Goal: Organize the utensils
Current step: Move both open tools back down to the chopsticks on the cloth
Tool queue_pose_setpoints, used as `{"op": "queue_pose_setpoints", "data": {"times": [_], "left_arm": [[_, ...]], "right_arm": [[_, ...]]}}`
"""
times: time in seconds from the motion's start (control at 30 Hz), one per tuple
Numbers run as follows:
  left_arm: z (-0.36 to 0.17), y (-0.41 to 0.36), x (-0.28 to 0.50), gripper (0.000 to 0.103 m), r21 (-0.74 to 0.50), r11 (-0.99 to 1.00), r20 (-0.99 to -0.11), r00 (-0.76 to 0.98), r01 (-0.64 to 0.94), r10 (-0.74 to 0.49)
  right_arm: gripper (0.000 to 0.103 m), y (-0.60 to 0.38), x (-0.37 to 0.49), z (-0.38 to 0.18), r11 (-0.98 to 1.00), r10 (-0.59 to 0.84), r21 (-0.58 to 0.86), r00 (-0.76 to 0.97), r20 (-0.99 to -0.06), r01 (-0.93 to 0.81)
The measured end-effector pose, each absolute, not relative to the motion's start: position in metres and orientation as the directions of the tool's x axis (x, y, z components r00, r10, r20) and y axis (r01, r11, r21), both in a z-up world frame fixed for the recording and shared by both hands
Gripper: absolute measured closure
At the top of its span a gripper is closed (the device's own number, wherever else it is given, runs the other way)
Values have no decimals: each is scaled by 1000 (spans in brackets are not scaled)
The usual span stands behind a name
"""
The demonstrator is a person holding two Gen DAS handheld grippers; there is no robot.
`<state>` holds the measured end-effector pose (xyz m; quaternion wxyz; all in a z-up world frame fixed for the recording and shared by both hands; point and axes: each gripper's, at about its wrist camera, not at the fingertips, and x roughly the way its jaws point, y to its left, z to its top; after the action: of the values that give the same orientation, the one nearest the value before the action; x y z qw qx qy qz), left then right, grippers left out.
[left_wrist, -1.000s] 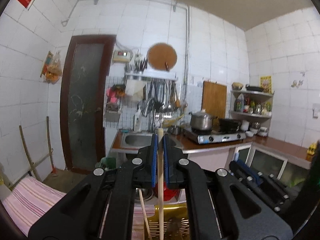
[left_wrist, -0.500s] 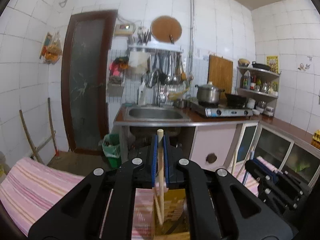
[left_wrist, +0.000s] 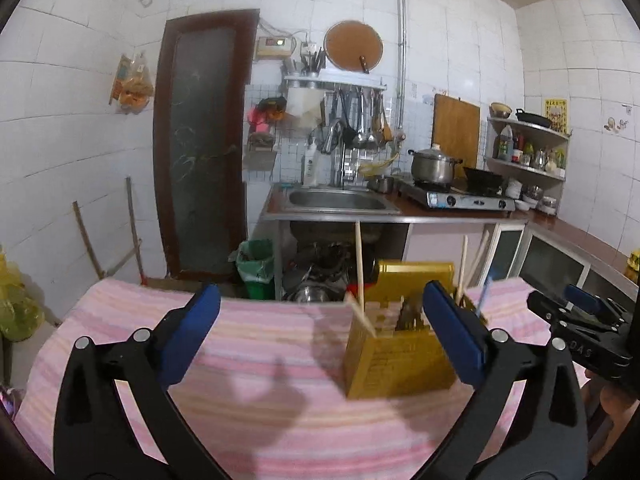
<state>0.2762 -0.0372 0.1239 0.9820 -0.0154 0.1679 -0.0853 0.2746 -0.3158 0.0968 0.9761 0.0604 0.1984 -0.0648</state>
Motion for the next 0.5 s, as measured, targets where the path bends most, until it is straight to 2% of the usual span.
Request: {"op": "queue_pose_setpoints", "data": {"times": [0.17, 0.5], "left_arm": [[101, -19, 256, 5, -119, 983, -403, 898, 142, -178], [47, -9, 245, 5, -86, 992, -541, 831, 96, -128]], "right_arm": [[10, -314, 239, 73, 979, -136, 69, 872, -471, 190], [7, -298, 211, 20, 975, -160, 31, 797, -583, 219]]}}
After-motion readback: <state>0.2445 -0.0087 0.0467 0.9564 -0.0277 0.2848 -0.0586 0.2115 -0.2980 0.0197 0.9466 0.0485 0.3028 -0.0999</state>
